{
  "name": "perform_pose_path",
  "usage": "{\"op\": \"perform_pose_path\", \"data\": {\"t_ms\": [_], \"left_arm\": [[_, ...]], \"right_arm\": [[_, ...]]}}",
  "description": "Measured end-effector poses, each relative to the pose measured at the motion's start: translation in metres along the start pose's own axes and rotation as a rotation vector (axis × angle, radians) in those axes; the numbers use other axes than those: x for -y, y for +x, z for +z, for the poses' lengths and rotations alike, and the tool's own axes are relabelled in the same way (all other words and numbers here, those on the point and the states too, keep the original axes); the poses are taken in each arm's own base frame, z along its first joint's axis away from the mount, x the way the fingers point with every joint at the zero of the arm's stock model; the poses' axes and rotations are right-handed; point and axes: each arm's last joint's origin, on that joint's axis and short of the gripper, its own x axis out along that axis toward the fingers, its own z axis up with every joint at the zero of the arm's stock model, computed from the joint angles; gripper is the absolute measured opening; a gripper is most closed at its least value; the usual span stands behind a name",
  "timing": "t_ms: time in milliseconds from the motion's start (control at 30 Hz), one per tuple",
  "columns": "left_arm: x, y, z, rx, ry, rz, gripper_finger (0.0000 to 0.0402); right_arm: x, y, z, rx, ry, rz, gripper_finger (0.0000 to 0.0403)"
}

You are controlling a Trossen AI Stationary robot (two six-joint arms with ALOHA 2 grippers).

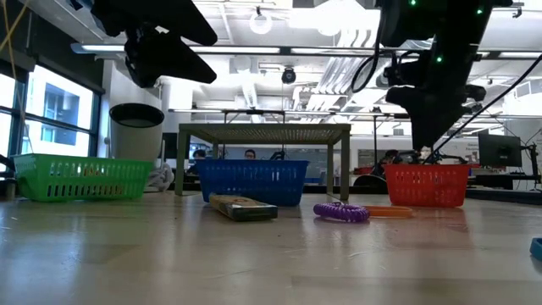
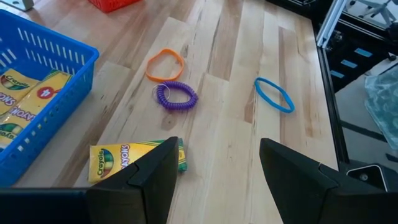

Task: Pick & Place Office Desk Supplies
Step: Put the crayon box into the blue bin

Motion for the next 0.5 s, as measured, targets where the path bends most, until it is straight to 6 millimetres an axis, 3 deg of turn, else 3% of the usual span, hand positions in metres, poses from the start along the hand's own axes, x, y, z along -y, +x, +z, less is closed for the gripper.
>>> {"op": "perform_pose_path", "data": {"t_ms": [200,500], "left_arm": [[0.0,0.0,0.0,0.0,0.004,0.0,0.0219],[0.0,0.0,0.0,0.0,0.046,0.0,0.0219]], "right_arm": [[0.004,-0.006,0.006,0.107,-0.011,-0.042,0.0138],[0.011,-0.046,0.003,0.214,-0.005,0.126,0.0115]]}}
